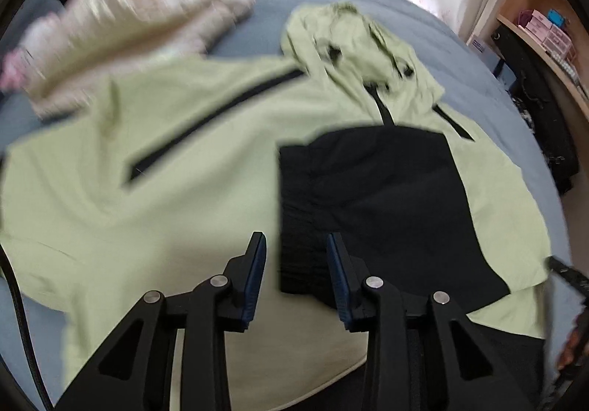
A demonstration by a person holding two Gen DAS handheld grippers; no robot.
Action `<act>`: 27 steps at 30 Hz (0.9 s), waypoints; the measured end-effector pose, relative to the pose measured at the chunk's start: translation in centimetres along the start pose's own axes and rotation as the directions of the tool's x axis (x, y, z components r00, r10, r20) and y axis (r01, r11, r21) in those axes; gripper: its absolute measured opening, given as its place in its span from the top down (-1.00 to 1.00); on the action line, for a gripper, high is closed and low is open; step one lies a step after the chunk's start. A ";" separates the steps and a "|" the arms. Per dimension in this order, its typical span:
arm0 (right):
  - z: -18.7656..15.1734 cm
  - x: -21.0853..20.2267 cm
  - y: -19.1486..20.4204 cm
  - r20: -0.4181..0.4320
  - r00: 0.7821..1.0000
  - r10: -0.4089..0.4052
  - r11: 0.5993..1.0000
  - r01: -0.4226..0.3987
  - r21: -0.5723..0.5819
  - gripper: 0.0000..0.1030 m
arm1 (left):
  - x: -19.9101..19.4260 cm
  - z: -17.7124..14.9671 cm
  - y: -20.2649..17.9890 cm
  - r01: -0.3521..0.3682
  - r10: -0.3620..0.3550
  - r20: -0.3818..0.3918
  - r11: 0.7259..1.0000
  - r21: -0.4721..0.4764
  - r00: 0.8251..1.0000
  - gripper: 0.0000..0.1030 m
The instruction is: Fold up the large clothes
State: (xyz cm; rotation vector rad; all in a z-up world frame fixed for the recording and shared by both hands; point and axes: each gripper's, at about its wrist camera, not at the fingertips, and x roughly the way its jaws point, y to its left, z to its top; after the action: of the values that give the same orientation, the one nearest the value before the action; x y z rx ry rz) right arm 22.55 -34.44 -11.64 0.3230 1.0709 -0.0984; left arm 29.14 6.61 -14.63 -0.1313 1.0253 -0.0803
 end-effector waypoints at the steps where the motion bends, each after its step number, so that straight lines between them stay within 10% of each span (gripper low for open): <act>1: 0.0 -0.9 0.7 0.033 0.999 -0.018 0.999 0.019 -0.029 0.41 | -0.7 0.1 0.0 -0.012 0.012 0.022 1.000 0.006 1.000 0.36; 6: 0.8 -2.3 5.5 0.128 0.992 0.003 0.989 0.016 -0.147 0.41 | -2.4 1.0 -1.9 0.038 -0.040 0.067 0.999 0.020 0.997 0.36; 17: 1.8 7.7 16.7 -0.057 0.989 0.134 0.933 -0.145 -0.330 0.41 | 5.9 1.4 -7.3 0.007 -0.010 -0.062 0.999 -0.043 0.998 0.36; 27: 7.9 9.4 3.6 0.089 0.988 -0.124 0.985 0.134 -0.108 0.49 | 8.8 3.7 -5.2 0.007 -0.009 -0.028 0.998 -0.054 1.000 0.36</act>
State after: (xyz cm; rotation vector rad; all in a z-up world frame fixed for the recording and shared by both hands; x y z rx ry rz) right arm 34.60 -32.70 -15.63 0.1450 1.0113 -0.1644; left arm 36.87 0.57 -19.42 -0.1841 1.0560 -0.0617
